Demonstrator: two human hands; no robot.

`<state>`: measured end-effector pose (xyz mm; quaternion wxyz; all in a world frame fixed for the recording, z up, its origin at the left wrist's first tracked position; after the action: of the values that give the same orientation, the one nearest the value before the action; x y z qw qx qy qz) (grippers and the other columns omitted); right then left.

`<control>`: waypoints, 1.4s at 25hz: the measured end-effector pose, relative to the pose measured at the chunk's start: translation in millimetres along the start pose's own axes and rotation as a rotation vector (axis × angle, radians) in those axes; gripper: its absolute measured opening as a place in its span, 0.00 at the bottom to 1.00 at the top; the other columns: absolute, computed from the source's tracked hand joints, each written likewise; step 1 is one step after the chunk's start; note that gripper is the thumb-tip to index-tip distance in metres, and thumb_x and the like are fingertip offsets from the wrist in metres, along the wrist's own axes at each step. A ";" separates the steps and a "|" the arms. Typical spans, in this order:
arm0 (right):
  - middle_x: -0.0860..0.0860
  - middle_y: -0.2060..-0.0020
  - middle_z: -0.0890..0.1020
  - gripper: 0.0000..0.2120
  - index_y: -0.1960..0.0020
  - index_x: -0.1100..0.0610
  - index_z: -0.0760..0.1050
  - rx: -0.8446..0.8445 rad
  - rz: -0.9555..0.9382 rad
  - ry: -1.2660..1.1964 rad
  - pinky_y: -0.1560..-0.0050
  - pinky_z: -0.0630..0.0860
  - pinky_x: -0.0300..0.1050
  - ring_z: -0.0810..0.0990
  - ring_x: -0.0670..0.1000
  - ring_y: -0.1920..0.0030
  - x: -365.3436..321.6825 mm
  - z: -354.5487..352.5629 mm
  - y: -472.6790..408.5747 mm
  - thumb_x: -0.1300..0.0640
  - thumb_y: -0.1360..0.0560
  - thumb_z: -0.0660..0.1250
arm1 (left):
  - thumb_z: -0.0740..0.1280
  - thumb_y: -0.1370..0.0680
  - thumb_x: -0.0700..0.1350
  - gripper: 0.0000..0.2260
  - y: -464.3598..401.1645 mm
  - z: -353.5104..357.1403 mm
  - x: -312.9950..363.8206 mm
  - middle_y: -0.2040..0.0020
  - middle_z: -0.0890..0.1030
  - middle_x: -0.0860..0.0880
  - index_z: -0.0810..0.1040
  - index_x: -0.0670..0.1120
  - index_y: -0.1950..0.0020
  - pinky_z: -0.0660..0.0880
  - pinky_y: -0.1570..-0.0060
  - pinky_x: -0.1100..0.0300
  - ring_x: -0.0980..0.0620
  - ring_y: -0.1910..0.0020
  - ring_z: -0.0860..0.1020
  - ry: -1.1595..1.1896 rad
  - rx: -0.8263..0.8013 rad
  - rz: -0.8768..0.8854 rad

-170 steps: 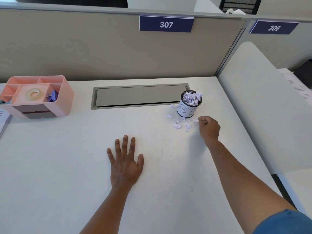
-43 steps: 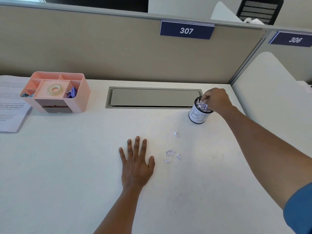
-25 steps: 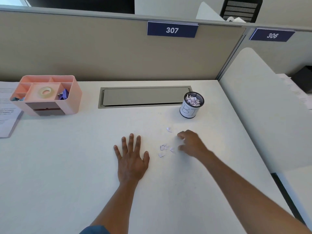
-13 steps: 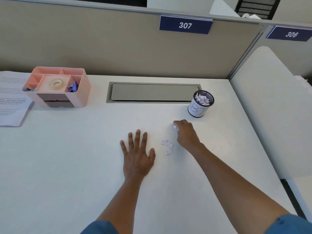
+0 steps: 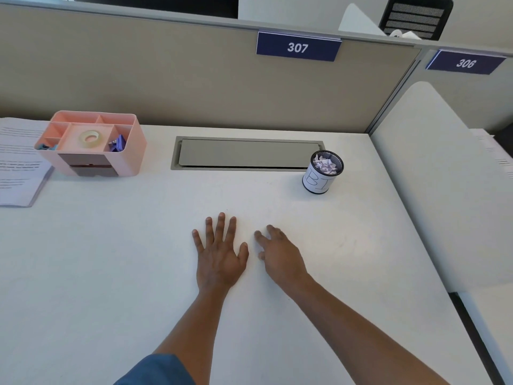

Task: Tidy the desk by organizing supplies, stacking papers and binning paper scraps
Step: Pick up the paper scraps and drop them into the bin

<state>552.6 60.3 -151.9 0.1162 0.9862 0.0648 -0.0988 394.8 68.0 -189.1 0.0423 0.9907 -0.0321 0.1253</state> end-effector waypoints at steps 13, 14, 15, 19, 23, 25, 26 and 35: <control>0.56 0.53 0.76 0.08 0.49 0.57 0.75 0.142 -0.015 0.003 0.58 0.71 0.49 0.75 0.56 0.51 18.0 -4.0 25.7 0.64 0.25 0.59 | 0.45 0.21 0.62 0.32 2.1 0.1 1.4 0.17 0.47 0.50 0.48 0.54 0.17 0.41 0.23 0.37 0.44 0.18 0.43 0.003 0.028 0.008; 0.55 0.55 0.78 0.08 0.52 0.57 0.76 0.184 0.040 -0.079 0.58 0.71 0.48 0.76 0.56 0.53 26.2 -7.5 21.3 0.64 0.27 0.61 | 0.45 0.21 0.62 0.32 2.1 0.5 0.7 0.17 0.47 0.50 0.48 0.54 0.17 0.41 0.23 0.37 0.44 0.18 0.43 0.002 0.029 0.007; 0.54 0.59 0.79 0.08 0.56 0.57 0.77 0.233 0.145 -0.224 0.58 0.72 0.47 0.78 0.56 0.55 35.0 -12.6 16.8 0.67 0.30 0.62 | 0.45 0.21 0.62 0.32 1.8 0.8 0.1 0.17 0.47 0.50 0.48 0.54 0.17 0.41 0.23 0.37 0.44 0.18 0.43 0.003 0.029 0.006; 0.54 0.66 0.83 0.10 0.62 0.59 0.81 0.378 0.658 -1.028 0.61 0.79 0.38 0.81 0.52 0.67 68.5 -32.9 0.6 0.73 0.31 0.68 | 0.45 0.21 0.62 0.32 -0.1 2.6 -0.7 0.17 0.48 0.51 0.48 0.54 0.17 0.41 0.22 0.37 0.43 0.18 0.43 -0.002 0.023 0.002; 0.57 0.61 0.81 0.09 0.60 0.63 0.78 0.413 0.675 -1.544 0.60 0.82 0.38 0.79 0.51 0.64 84.9 -65.5 -20.6 0.75 0.28 0.70 | 0.46 0.20 0.62 0.32 1.1 4.0 -1.7 0.17 0.49 0.50 0.49 0.53 0.17 0.42 0.22 0.36 0.43 0.18 0.44 -0.004 0.034 0.007; 0.55 0.63 0.80 0.09 0.61 0.62 0.77 0.480 0.658 -1.624 0.62 0.82 0.36 0.79 0.50 0.65 93.7 -87.1 -34.8 0.74 0.28 0.69 | 0.47 0.20 0.62 0.32 1.1 3.8 -2.0 0.17 0.50 0.50 0.50 0.53 0.17 0.42 0.22 0.36 0.43 0.18 0.45 0.002 0.039 0.009; 0.55 0.63 0.80 0.10 0.61 0.62 0.77 0.517 0.659 -1.631 0.62 0.82 0.36 0.79 0.49 0.66 98.2 -97.5 -42.4 0.74 0.27 0.69 | 0.47 0.20 0.62 0.32 0.9 3.8 -1.7 0.17 0.50 0.50 0.51 0.53 0.17 0.42 0.22 0.37 0.43 0.18 0.45 0.006 0.041 0.010; 0.55 0.57 0.85 0.09 0.54 0.58 0.83 0.699 0.646 -0.989 0.54 0.82 0.41 0.82 0.49 0.65 144.9 -160.7 -109.6 0.69 0.29 0.70 | 0.46 0.20 0.62 0.31 0.1 2.3 0.0 0.17 0.46 0.51 0.47 0.54 0.17 0.40 0.22 0.38 0.45 0.18 0.41 -0.005 0.027 0.004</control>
<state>705.9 220.2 -52.8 -0.1693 0.7745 -0.3288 -0.5131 395.4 67.7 -191.3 0.0286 0.9914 -0.0323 0.1235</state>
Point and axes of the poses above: each hand's wrist, its own y-axis away from the middle knuckle, its own z-axis out of the palm, x = y × z, the point moved 1 cm from there along -y, towards the middle knuckle
